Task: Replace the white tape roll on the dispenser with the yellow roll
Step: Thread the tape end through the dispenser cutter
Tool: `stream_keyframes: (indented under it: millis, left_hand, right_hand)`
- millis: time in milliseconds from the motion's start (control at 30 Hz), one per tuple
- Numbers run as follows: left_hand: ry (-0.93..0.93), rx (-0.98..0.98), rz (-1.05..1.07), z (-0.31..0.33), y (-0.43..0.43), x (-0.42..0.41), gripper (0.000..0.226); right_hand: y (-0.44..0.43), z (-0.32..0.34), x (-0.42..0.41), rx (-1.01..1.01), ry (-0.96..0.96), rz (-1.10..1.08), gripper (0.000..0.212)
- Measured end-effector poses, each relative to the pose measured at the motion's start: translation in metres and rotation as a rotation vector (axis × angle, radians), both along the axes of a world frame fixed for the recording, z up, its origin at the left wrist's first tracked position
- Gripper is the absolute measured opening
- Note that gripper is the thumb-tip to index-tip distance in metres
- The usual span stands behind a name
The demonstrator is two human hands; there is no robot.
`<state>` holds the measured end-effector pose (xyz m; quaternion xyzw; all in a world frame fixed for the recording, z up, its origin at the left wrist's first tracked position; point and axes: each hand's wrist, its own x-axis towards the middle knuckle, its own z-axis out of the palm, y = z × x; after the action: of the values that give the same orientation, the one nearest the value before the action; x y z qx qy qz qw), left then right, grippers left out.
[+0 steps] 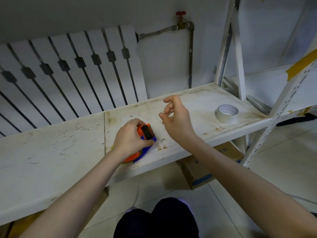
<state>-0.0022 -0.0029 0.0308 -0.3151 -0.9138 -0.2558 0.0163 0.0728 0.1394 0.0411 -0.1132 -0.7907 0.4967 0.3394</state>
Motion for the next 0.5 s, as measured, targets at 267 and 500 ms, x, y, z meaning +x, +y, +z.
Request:
stream_keyframes:
  millis: [267, 500]
  left_hand:
    - [-0.114, 0.15, 0.03, 0.008, -0.01, 0.002, 0.06]
    - [-0.161, 0.229, 0.05, 0.008, -0.019, 0.0, 0.059]
  right_hand:
    - [-0.011, 0.021, 0.001, 0.053, 0.032, 0.014, 0.036]
    - [-0.01, 0.016, -0.011, 0.008, -0.022, -0.023, 0.037]
